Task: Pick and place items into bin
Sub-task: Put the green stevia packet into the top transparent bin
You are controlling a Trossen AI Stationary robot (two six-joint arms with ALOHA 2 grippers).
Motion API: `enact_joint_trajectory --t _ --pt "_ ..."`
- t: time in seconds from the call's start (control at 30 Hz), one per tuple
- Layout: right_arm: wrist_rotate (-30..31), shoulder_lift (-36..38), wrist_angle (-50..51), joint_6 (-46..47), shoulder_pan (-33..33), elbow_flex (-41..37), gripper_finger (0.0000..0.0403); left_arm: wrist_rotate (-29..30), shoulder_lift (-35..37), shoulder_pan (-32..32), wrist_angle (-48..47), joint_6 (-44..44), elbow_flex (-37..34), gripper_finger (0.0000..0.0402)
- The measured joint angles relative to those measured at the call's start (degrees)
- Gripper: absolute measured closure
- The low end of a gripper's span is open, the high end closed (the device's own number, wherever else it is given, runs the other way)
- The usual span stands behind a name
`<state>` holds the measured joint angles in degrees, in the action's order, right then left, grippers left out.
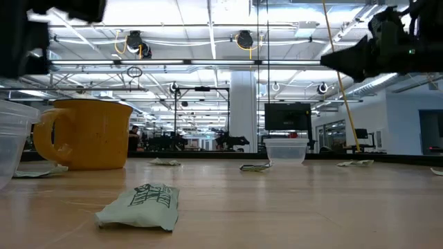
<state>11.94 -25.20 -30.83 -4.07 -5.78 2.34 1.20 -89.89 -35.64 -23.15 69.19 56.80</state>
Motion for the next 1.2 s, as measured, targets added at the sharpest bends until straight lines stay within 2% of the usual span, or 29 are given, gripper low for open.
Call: enact_joint_trajectory --t 0.07,0.13,0.23,0.3,0.4,0.53,0.63,0.8,0.9,1.2 --pt "0.0 0.0 5.5 -0.1 0.0 1.0 0.0314 -0.9 1.8 2.2 0.3 -2.2 0.0 0.0329" --pt "0.6 -0.5 15.8 0.7 0.0 2.8 0.0314 -1.2 4.3 4.5 0.6 -5.7 0.0 0.0335" --pt "1.6 -2.0 27.6 5.2 0.0 7.9 0.0313 0.0 7.9 7.6 0.6 -15.3 0.0 0.0347" --pt "1.6 -3.6 34.2 8.8 0.0 10.4 0.0313 3.0 10.1 9.5 0.7 -24.3 0.0 0.0355" --pt "1.5 -6.2 41.4 12.5 0.0 11.2 0.0313 10.7 12.9 12.3 0.9 -37.1 0.0 0.0366" --pt "1.5 -8.9 42.9 15.1 0.0 9.4 0.0313 20.5 14.3 15.5 1.4 -48.0 0.0 0.0378" --pt "1.4 -10.3 43.0 15.4 0.1 7.0 0.0313 23.5 14.4 17.8 2.1 -52.2 0.0 0.0387" --pt "0.8 -11.1 39.9 14.2 0.3 4.9 0.0314 21.4 14.3 21.5 2.0 -53.9 0.0 0.0398" --pt "-2.2 -11.4 38.7 11.0 0.3 4.7 0.0307 20.7 14.3 22.9 2.3 -53.9 0.0 0.0392" --pt "-1.4 -12.2 38.6 15.4 0.3 4.7 0.0243 19.8 14.3 25.4 2.3 -54.0 0.0 0.0366"
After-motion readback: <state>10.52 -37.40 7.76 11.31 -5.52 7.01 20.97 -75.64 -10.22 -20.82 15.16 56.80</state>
